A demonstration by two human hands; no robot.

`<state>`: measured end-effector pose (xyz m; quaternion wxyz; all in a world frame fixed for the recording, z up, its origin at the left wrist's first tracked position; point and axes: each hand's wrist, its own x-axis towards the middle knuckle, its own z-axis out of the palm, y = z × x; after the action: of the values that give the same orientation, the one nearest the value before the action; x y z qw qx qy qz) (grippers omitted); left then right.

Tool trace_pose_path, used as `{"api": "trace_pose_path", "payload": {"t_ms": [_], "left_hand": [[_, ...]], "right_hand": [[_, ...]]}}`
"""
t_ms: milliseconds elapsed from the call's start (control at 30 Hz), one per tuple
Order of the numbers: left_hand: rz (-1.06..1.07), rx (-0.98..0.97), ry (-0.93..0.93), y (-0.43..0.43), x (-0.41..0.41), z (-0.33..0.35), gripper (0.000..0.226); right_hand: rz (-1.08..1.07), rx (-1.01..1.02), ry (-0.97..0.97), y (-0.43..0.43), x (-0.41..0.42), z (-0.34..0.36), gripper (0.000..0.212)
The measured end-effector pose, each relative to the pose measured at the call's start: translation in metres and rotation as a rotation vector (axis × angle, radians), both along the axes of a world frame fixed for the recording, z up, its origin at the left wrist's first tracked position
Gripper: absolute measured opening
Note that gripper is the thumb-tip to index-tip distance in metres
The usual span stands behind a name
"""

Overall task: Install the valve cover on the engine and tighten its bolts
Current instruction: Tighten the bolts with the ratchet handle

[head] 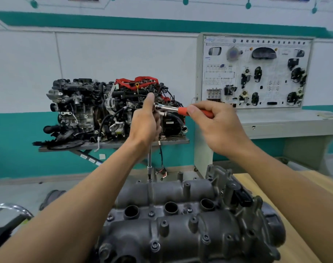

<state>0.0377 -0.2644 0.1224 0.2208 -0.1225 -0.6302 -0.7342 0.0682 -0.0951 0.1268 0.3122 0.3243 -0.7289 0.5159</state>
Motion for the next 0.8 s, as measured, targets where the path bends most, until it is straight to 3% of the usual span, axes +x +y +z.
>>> {"api": "trace_pose_path", "payload": {"t_ms": [133,300,400,800], "left_hand": [[0.058,-0.026,-0.102,0.001,-0.009,0.005,0.075],[-0.034,-0.051,0.104,0.01,0.0,0.023,0.061],[-0.119,-0.006,0.065,0.035,0.001,0.025,0.059],[-0.141,0.046,0.026,0.062,-0.013,0.008,0.058]], "right_hand": [[-0.053,-0.006,-0.157,-0.003,-0.01,0.013,0.025],[0.008,-0.129,-0.021,0.017,-0.002,0.012,0.022],[-0.023,-0.259,-0.012,0.033,-0.001,0.015,0.022],[-0.089,-0.175,-0.005,0.052,0.001,0.011,0.024]]}}
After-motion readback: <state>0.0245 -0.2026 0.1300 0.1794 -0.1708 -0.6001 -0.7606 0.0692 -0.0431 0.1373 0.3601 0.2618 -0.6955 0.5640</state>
